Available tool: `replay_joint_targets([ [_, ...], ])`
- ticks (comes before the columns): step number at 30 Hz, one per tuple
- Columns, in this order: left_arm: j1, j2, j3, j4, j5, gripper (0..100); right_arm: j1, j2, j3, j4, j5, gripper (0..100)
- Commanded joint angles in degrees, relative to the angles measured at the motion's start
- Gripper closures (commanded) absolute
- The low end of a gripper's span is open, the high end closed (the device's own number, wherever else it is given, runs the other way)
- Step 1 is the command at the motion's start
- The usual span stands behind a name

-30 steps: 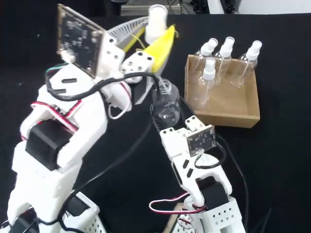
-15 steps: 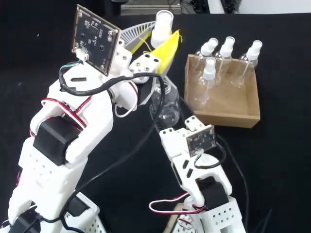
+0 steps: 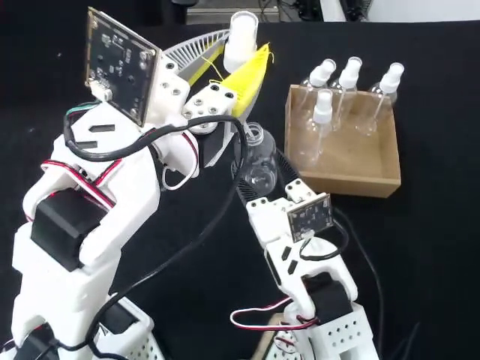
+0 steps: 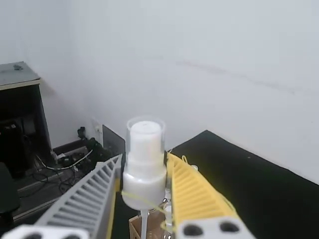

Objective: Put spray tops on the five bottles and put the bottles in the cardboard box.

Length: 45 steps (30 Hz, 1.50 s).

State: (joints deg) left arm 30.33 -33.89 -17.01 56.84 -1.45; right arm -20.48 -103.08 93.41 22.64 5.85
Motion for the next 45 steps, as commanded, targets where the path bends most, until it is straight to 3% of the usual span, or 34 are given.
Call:
replay_joint_targets([
  [1, -1.89, -0.18, -3.30, 0.09, 0.09, 97, -0.35, -4.62, -0.40, -1.41, 0.09, 98.7],
  [20, -3.38, -0.09, 1.63, -2.46, 0.53, 97, -0.35, -4.62, -0.40, -1.41, 0.09, 98.7],
  [28, 4.62, -0.09, 7.60, -2.55, 0.18, 97, -0.35, -4.62, -0.40, -1.41, 0.09, 98.7],
  [37, 2.86, -0.79, 15.34, -2.02, 0.18, 96, -0.35, -4.62, -0.40, -1.41, 0.09, 98.7],
  [43, 2.77, -0.79, 17.19, -2.02, 0.53, 78, -0.35, -4.62, -0.40, -1.41, 0.09, 98.7],
  [45, 2.33, -0.88, 16.48, -2.11, 0.53, 76, -0.35, -4.62, -0.40, -1.41, 0.09, 98.7],
])
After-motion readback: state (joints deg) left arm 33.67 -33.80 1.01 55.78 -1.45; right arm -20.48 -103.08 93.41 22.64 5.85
